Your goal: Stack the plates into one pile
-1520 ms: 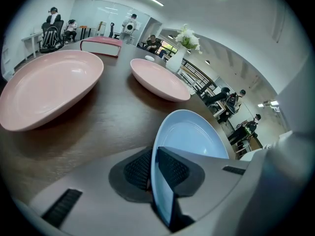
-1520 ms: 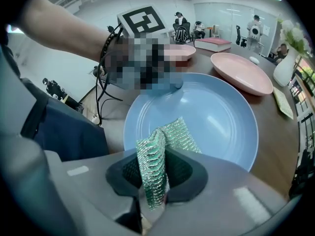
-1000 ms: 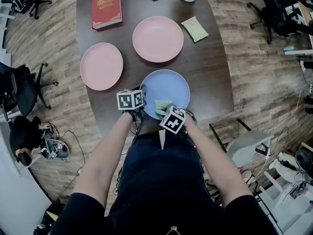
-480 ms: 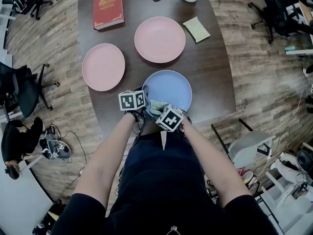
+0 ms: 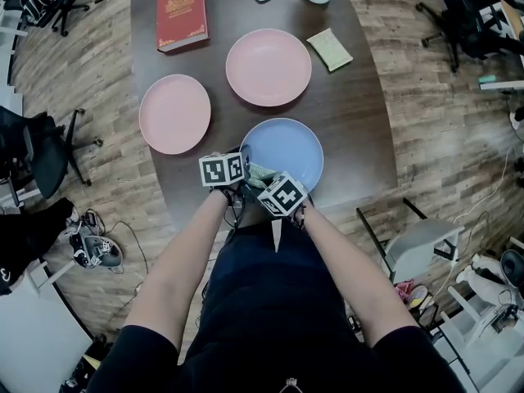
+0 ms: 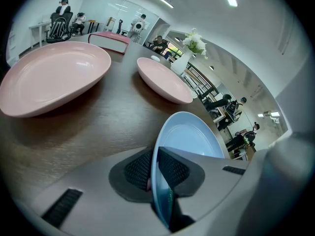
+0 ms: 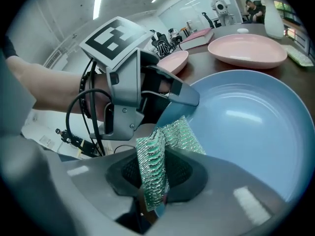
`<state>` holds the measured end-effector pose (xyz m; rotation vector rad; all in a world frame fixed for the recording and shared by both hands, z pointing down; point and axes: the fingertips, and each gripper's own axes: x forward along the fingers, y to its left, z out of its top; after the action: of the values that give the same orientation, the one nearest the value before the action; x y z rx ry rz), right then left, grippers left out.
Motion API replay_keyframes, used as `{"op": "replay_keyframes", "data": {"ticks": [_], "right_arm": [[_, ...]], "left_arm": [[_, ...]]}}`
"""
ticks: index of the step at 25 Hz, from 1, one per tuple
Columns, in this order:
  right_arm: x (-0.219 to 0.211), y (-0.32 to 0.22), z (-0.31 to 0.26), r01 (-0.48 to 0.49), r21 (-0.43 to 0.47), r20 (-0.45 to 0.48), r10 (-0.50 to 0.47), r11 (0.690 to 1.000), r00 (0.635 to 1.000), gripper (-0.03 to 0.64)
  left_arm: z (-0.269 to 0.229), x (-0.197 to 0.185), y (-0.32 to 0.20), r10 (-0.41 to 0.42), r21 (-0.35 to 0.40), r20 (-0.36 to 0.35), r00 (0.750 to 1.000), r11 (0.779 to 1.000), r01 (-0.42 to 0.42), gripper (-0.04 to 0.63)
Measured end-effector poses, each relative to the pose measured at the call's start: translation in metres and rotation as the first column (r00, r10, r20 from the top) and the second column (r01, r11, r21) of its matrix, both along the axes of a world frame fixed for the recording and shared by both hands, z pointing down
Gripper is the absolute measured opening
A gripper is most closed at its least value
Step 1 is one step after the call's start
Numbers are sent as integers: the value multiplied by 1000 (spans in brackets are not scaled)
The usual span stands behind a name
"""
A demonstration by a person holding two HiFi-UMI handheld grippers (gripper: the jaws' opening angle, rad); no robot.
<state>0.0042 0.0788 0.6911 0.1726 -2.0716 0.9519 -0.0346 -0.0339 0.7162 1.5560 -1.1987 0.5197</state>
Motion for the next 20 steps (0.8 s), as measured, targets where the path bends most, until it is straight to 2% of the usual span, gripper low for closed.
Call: {"op": "replay_keyframes", "data": {"ticks": [11, 20], "right_arm": [[3, 3, 0, -7, -3, -6, 7, 1000, 1000, 84], [19, 7, 1, 13, -3, -57, -13, 1000, 998, 84]], "left_arm": [[0, 1, -1, 11, -6, 12, 1000, 1000, -11, 38], [1, 2, -1, 24, -9, 20, 999, 1000, -24, 40]]}}
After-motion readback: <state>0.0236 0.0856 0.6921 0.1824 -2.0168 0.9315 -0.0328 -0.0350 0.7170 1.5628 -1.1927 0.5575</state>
